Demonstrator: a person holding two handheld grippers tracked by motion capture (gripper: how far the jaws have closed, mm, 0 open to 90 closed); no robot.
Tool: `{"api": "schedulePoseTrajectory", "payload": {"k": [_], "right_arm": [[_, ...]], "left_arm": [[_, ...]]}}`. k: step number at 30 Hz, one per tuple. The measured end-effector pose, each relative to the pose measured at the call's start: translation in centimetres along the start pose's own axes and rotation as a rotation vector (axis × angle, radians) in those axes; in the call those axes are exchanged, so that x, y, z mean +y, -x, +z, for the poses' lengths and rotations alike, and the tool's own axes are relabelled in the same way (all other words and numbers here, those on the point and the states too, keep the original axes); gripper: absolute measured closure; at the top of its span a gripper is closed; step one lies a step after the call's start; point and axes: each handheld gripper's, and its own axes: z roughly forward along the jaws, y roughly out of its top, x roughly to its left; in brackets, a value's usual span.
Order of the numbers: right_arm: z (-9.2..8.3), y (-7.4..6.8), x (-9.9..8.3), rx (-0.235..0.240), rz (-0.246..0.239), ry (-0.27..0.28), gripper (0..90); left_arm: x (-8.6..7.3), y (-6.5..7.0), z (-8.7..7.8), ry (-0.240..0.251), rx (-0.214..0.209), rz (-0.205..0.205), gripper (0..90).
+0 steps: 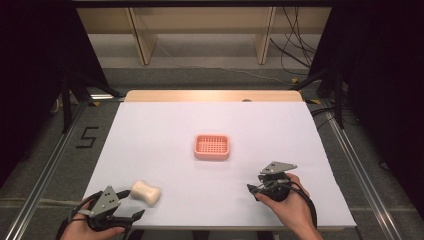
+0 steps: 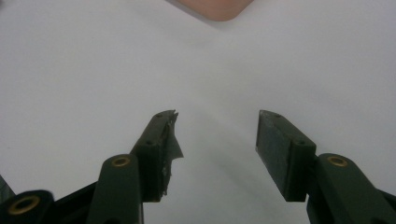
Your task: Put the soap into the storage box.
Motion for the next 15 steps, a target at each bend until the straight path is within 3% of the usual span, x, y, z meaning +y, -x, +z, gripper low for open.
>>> {"api": "schedulePoseTrajectory", "payload": {"k": [4,5,8,9,10,11,12,13,14,15], "right_arm": [[-0.1,0.0,-0.1,-0.007,0.014,-0.009,46.8],[-0.1,0.1,-0.2,-0.015,0.004,-0.004,46.8],[-0.5,0.0,-0.2,-0.012,0.04,0.0,46.8],[-0.4,0.4,-0.2,-0.02,-0.003,0.016,46.7],[-0.6,0.3,-0.3,-0.023,0.009,0.01,46.7],[-0.6,0.3,-0.3,-0.023,0.009,0.01,46.7],[-0.9,0.3,-0.4,-0.028,0.039,0.005,46.7],[-0.9,0.4,-0.5,-0.031,0.033,0.01,46.7],[-1.0,0.4,-0.6,-0.031,0.049,0.005,46.7],[-1.0,0.4,-0.6,-0.031,0.049,0.005,46.7]], "left_arm": [[0.4,-0.2,0.0,-0.017,-0.037,-0.028,20.2],[1.0,-0.4,0.0,-0.02,-0.04,-0.017,19.6],[1.6,-0.7,-0.1,-0.031,-0.032,0.015,19.4],[1.8,-0.8,-0.2,-0.036,-0.037,0.013,19.2],[2.4,-1.3,-0.3,-0.068,-0.041,0.053,19.0],[2.4,-1.3,-0.3,-0.068,-0.041,0.053,18.7],[3.0,-1.8,-0.5,-0.123,-0.041,0.11,18.7],[3.0,-1.8,-0.5,-0.123,-0.041,0.11,18.7],[3.5,-2.3,-0.3,-0.154,-0.049,0.161,18.5],[3.5,-2.3,-0.3,-0.154,-0.049,0.161,17.9]]}}
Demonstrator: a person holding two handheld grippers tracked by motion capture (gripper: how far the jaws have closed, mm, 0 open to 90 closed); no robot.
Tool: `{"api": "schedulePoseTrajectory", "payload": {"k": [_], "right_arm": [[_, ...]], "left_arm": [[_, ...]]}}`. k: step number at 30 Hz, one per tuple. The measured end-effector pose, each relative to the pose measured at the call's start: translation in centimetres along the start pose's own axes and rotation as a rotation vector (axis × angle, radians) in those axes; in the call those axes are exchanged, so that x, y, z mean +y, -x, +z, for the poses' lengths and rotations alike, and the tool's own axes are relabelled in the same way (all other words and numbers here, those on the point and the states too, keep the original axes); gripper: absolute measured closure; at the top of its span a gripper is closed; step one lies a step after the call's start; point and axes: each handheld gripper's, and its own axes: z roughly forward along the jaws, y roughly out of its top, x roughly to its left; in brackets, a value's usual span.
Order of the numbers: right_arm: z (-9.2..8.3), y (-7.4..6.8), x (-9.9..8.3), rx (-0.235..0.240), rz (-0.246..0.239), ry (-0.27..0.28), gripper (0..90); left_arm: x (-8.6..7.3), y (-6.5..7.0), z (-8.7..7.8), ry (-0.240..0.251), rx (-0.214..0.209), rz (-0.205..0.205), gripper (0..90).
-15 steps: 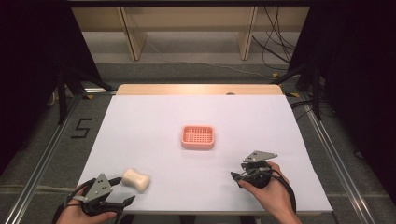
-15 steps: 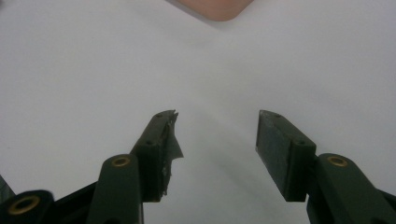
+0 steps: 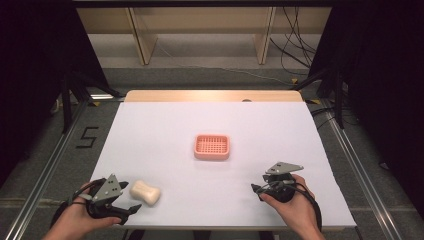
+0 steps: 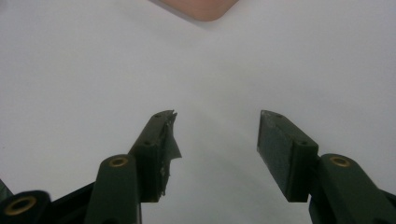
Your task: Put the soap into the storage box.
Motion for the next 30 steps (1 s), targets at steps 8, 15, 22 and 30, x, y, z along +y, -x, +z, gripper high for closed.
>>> {"api": "schedulePoseTrajectory", "payload": {"k": [8,15,22,30], "right_arm": [[-0.2,0.2,-0.3,-0.003,0.017,0.001,46.8],[-0.2,0.2,-0.5,-0.005,0.02,-0.002,46.8],[0.0,0.5,-0.6,-0.007,-0.02,0.004,46.9],[0.1,0.4,-0.5,0.01,-0.003,0.008,47.0]], "left_arm": [[1.7,-1.8,0.5,-0.206,-0.103,0.221,17.2],[2.8,-2.3,1.7,-0.264,-0.147,0.33,19.0],[4.1,-2.3,3.0,-0.304,-0.204,0.44,21.3],[5.4,-2.5,4.9,-0.346,-0.245,0.526,22.7]]}}
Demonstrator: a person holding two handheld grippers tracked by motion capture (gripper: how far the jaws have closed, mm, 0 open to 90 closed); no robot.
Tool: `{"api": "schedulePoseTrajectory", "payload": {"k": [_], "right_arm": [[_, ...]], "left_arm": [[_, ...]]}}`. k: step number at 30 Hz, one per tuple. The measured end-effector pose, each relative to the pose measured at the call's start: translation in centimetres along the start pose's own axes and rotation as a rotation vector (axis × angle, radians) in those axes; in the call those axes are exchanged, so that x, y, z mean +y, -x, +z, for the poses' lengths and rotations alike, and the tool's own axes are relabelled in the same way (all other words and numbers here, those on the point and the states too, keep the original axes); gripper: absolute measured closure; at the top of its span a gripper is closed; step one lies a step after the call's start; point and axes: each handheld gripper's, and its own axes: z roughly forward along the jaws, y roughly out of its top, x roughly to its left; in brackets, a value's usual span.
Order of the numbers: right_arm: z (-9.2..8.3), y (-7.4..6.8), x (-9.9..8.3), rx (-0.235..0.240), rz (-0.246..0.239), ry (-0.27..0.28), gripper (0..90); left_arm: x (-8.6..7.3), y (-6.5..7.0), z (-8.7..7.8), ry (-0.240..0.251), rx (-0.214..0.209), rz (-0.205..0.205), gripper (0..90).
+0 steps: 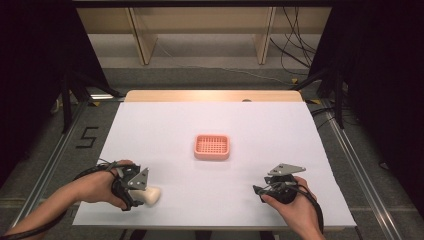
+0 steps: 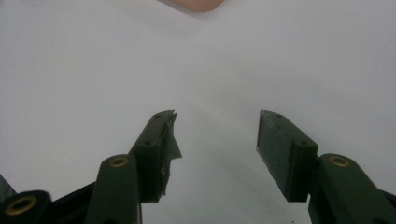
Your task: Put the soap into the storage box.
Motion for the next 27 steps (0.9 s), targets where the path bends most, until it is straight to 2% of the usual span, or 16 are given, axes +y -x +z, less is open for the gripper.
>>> {"api": "schedulePoseTrajectory", "payload": {"k": [2,4,5,8,9,12,13,14,15,17,21,22,24,25,26,27], "right_arm": [[0.1,0.0,0.0,0.005,-0.002,0.0,47.2],[0.1,0.0,0.0,0.006,-0.003,0.0,47.3],[0.2,0.1,0.0,0.006,-0.021,0.008,47.3],[0.2,0.1,0.0,0.006,-0.02,0.006,47.3],[0.1,0.0,0.0,0.008,-0.002,-0.003,47.3],[0.2,-0.1,0.0,0.007,0.001,-0.005,47.3],[0.3,0.1,0.0,0.012,-0.023,-0.002,47.4],[0.2,-0.1,0.0,0.016,-0.006,-0.008,47.3],[0.6,-0.2,-0.2,0.007,0.009,0.041,47.3],[0.4,-0.2,-0.1,0.01,0.003,0.004,47.3],[0.4,-0.2,-0.2,0.006,0.01,-0.009,47.4],[0.4,-0.3,-0.2,0.008,0.031,-0.003,47.3],[0.4,-0.3,-0.2,0.008,0.032,-0.004,47.4],[0.4,-0.2,-0.2,0.007,0.01,-0.015,47.4],[0.4,-0.2,-0.2,0.007,0.01,-0.015,47.4],[0.3,-0.4,-0.2,0.014,0.036,-0.026,47.4]], "left_arm": [[0.2,-0.2,0.4,-0.021,-0.015,0.029,25.1],[0.3,-0.2,0.6,-0.029,-0.029,0.027,25.3],[0.3,-0.4,0.8,-0.038,-0.047,0.04,25.3],[0.3,-0.8,1.0,-0.051,-0.061,0.055,25.4],[0.3,-0.9,1.1,-0.053,-0.066,0.054,25.4],[0.2,-1.2,1.2,-0.059,-0.071,0.059,25.2],[0.2,-1.4,1.4,-0.063,-0.082,0.06,25.2],[0.1,-1.5,1.4,-0.062,-0.092,0.057,25.3],[0.1,-1.6,1.5,-0.062,-0.1,0.054,25.3],[0.0,-1.7,1.8,-0.064,-0.119,0.053,26.0],[0.0,-1.7,2.1,-0.068,-0.136,0.049,26.7],[0.0,-1.9,2.2,-0.072,-0.134,0.065,27.3],[0.0,-2.0,2.3,-0.066,-0.137,0.059,28.5],[0.1,-1.8,2.5,-0.049,-0.145,0.027,29.4],[0.1,-1.8,2.5,-0.049,-0.145,0.027,30.1],[0.1,-1.9,2.5,-0.074,-0.148,0.052,30.7]]}}
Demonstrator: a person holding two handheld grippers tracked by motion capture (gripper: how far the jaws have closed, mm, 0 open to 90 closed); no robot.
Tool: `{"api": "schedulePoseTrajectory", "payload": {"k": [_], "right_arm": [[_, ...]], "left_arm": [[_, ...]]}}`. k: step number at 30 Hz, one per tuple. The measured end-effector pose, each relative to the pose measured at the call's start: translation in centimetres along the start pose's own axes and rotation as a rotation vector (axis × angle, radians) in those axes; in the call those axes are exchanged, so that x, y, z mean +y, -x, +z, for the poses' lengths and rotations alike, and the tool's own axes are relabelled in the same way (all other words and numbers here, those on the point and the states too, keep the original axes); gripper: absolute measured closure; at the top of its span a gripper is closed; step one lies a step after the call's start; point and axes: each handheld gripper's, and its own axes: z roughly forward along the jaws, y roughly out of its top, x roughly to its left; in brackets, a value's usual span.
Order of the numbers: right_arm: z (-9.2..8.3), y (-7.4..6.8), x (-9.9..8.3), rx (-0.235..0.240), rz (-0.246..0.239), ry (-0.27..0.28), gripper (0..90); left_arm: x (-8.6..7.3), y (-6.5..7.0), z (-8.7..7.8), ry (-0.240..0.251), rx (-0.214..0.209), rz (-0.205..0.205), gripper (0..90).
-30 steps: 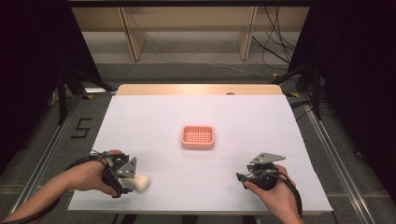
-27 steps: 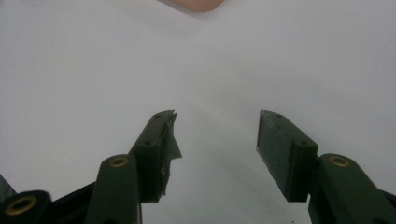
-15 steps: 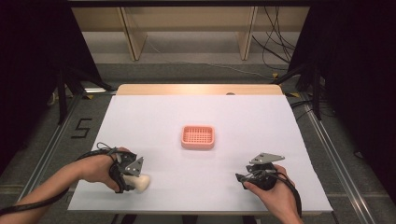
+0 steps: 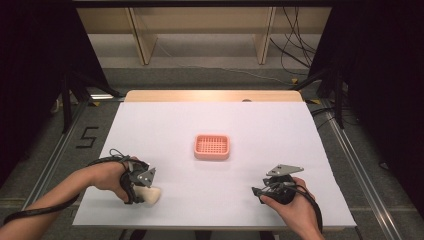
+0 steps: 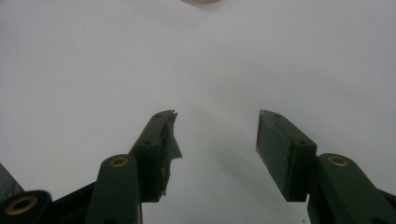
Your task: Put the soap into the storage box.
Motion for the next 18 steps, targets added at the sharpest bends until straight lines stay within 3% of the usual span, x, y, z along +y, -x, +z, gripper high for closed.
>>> {"api": "schedulePoseTrajectory", "payload": {"k": [1,2,4,5,6,10,11,12,18], "right_arm": [[0.0,0.0,0.0,0.0,0.0,0.0,47.4],[-0.05,0.08,0.05,0.002,-0.011,-0.016,47.4],[0.31,0.37,-0.02,0.004,-0.054,0.022,47.4],[0.31,0.37,-0.02,0.004,-0.054,0.022,47.4],[0.06,0.02,-0.01,0.003,-0.006,-0.002,47.4],[0.1,0.09,-0.03,0.002,-0.007,-0.003,47.4],[0.11,0.1,-0.03,0.003,-0.007,-0.004,47.4],[0.16,0.19,-0.06,0.0,-0.022,0.001,47.4],[0.18,0.14,-0.06,0.001,-0.021,0.0,47.5]], "left_arm": [[0.0,0.0,0.0,0.0,0.0,0.0,31.2],[0.15,-0.22,-0.06,-0.031,-0.004,0.033,31.5],[0.27,-0.25,-0.02,-0.034,-0.009,0.035,32.4],[0.27,-0.25,-0.02,-0.034,-0.009,0.035,32.8],[0.36,-0.31,0.04,-0.037,-0.013,0.038,33.2],[0.44,-0.43,0.23,-0.045,-0.017,0.042,34.9],[0.45,-0.22,0.54,-0.019,-0.027,0.012,35.2],[0.54,-0.47,0.4,-0.051,-0.023,0.05,35.6],[0.73,-0.47,0.55,-0.064,-0.038,0.041,38.1]]}}
